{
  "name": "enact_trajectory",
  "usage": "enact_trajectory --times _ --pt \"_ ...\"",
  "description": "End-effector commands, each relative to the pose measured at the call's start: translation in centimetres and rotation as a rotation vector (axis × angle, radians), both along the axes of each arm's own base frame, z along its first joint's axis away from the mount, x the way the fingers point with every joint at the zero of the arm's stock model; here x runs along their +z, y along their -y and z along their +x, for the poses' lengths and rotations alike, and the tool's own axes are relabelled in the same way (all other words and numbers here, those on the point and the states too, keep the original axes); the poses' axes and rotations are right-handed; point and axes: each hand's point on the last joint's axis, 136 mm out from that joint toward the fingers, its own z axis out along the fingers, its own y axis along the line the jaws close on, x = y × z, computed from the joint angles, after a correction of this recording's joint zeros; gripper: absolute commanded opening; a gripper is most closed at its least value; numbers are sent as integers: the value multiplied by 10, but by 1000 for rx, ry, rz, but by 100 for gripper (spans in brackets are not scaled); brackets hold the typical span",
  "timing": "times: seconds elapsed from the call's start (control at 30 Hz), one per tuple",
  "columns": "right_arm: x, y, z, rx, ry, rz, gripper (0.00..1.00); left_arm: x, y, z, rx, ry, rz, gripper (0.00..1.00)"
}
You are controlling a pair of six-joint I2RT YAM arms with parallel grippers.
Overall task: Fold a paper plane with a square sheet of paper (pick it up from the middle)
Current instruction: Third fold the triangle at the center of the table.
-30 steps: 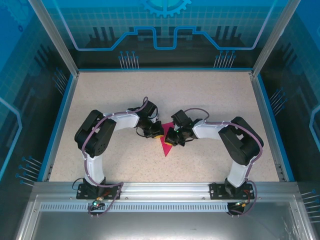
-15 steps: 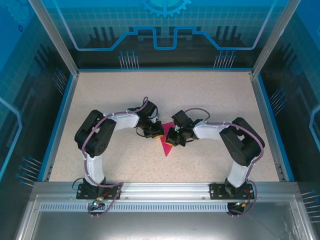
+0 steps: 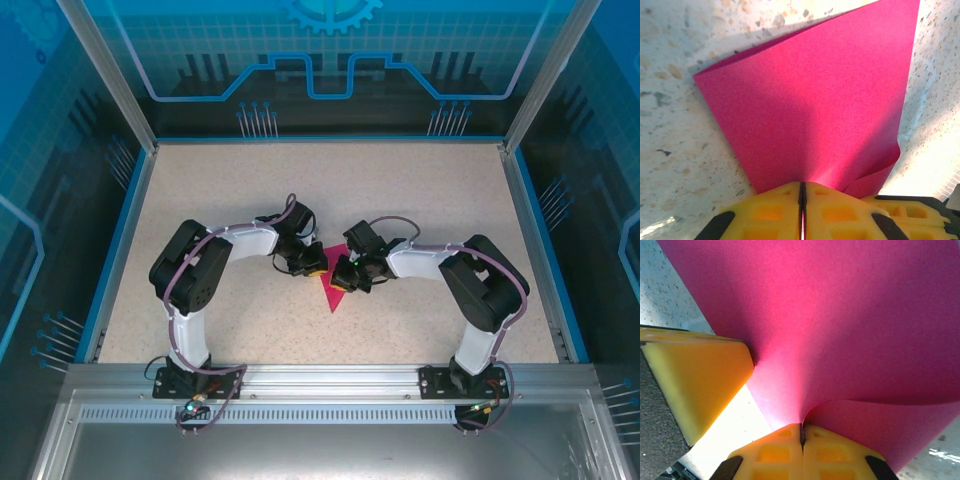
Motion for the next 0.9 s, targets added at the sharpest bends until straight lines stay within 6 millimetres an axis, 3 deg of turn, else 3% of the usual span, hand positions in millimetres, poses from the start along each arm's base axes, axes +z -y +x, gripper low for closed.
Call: enact_trajectory --times 0.0,0.3,0.6,0.73,0.87 --pt "-14 0 -10 16 -31 -15 4 -6 -2 -5 -14 -18 29 11" --pt "-13 -3 -7 27 -10 -4 4 -12 -3 -9 -15 -33 38 11" --pt "-21 7 -12 12 -37 -59 4 -9 -4 -8 -9 -28 39 12" --pt "-25 9 -16 13 -56 -71 14 3 -6 -3 20 -10 39 15" --pt "-26 8 -16 14 -60 -68 24 19 -20 6 76 20 56 19"
